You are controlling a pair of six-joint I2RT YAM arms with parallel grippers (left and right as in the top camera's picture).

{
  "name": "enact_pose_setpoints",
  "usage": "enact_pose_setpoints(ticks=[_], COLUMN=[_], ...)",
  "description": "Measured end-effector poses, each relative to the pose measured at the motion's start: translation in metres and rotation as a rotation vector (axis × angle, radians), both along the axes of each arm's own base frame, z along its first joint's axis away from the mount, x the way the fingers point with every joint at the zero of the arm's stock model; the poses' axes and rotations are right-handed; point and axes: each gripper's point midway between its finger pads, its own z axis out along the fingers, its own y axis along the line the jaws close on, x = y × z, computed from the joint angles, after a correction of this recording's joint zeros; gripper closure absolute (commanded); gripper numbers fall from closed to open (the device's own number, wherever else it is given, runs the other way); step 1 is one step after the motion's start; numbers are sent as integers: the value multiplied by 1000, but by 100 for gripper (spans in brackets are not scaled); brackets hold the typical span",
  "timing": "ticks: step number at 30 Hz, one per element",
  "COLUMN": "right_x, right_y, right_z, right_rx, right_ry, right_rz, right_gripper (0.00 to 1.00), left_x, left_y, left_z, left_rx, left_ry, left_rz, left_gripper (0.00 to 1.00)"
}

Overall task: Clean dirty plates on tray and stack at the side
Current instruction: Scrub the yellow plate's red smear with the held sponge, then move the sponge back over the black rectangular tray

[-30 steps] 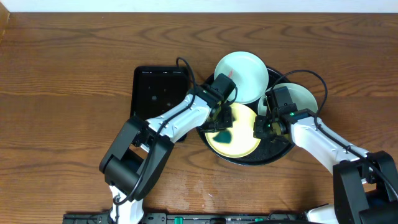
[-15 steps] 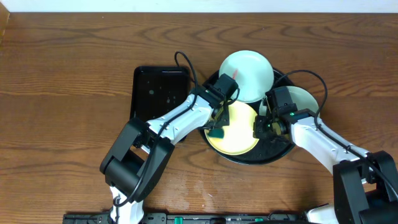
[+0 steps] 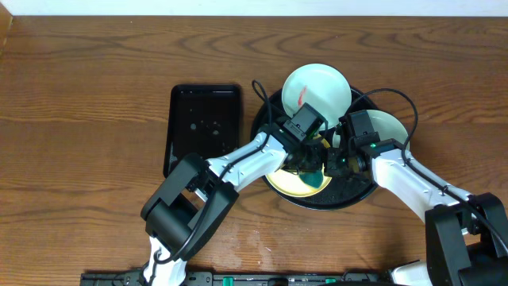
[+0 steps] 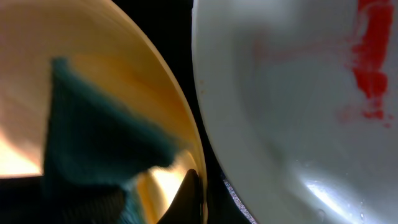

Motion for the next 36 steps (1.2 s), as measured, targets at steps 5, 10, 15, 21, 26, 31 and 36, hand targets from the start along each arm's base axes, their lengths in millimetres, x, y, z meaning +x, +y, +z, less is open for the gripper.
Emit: enact_pose_setpoints(ticks=[5,10,15,21,26,31,36], right_x=[0,0,0,0,0,-2,-2], right_y=[0,0,1,1,2,5,6], right_z=[0,0,0,0,0,1,1], right_rx=[0,0,3,6,10,29,30], right_ry=[0,0,1,2,3,9,9], right_rz=[0,0,1,2,3,9,10], right_gripper=[99,99,99,99,99,99,99], left_x=[1,20,41,44,25,15,15], left_y=[4,29,57,95,128,139,139], left_z=[-1,-6,-9,-8,-2,7,8], left_rx=[3,51,145,359,527,586,588], left_ry=[18,7,-72,-111,-36,10,13], left_rz=[16,73,100,100,94,87,89], left_gripper=[92,92,92,93,92,92,93])
